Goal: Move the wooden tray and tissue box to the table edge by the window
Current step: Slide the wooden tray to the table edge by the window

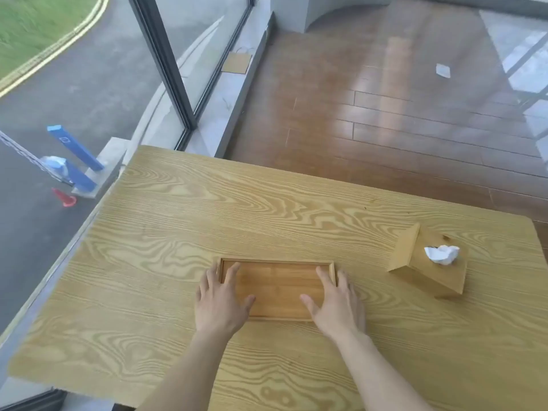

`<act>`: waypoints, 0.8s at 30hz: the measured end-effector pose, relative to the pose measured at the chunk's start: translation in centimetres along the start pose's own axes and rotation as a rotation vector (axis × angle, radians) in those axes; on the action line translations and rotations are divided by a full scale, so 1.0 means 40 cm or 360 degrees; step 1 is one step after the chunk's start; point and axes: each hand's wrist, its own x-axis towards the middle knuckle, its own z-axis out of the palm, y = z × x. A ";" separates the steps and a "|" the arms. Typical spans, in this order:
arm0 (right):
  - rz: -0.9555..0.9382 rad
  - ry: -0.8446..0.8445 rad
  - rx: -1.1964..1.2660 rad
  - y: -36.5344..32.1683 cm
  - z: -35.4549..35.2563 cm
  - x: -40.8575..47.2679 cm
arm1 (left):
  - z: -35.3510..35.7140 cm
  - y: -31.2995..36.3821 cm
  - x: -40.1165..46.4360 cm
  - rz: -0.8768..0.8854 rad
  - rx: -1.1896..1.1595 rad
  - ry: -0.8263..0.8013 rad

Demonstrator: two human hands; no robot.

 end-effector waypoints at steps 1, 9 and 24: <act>0.0024 -0.0018 0.0019 -0.007 0.006 0.006 | 0.002 -0.008 0.007 -0.0040 -0.0020 -0.0043; 0.0267 0.0009 0.0009 -0.048 0.043 0.023 | 0.027 -0.021 0.022 -0.0119 -0.0117 0.0015; -0.0112 0.0094 -0.0128 -0.356 0.076 0.086 | -0.092 -0.258 0.057 -0.0438 -0.0407 0.0269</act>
